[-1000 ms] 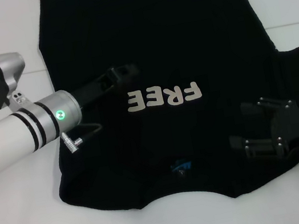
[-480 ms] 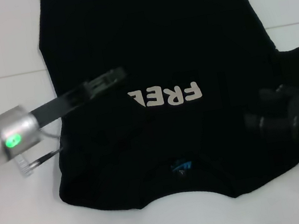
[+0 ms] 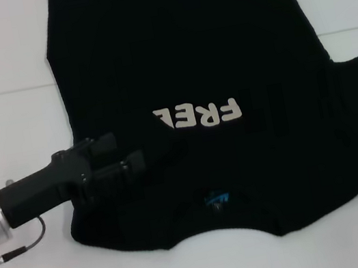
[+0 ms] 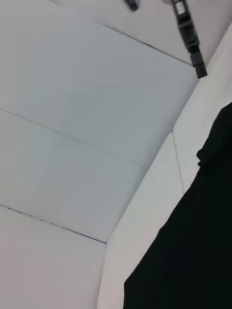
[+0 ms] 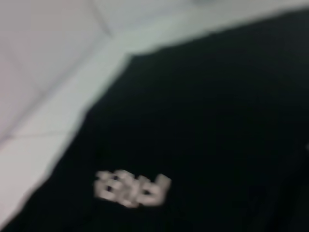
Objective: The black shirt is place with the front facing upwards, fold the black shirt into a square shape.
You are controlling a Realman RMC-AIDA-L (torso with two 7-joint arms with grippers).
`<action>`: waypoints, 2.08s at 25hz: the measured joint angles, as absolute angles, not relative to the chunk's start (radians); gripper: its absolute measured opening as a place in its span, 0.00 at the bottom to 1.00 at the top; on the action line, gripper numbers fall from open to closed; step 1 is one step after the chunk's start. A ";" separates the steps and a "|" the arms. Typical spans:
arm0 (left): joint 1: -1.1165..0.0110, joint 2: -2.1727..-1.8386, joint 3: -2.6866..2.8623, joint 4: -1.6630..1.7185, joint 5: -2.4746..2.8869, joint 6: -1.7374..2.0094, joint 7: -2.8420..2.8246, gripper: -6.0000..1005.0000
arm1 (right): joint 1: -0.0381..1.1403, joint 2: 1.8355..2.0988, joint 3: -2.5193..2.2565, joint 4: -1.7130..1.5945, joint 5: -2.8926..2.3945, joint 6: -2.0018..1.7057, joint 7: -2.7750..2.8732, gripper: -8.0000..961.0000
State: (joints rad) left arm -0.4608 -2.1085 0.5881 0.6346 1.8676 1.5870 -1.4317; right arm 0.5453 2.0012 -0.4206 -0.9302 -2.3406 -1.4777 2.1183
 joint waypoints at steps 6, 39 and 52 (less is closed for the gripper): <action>-0.452 -2.110 0.590 0.638 1.927 1.614 -1.411 0.90 | 0.629 1.984 -0.450 -1.048 -2.666 -1.520 2.470 0.92; -0.460 -2.111 0.590 0.617 1.940 1.627 -1.397 0.90 | 0.774 1.946 -0.504 -0.585 -2.752 -1.075 2.512 0.92; -0.468 -2.111 0.592 0.617 1.940 1.626 -1.397 0.90 | 0.796 1.956 -0.526 -0.549 -2.752 -1.031 2.508 0.92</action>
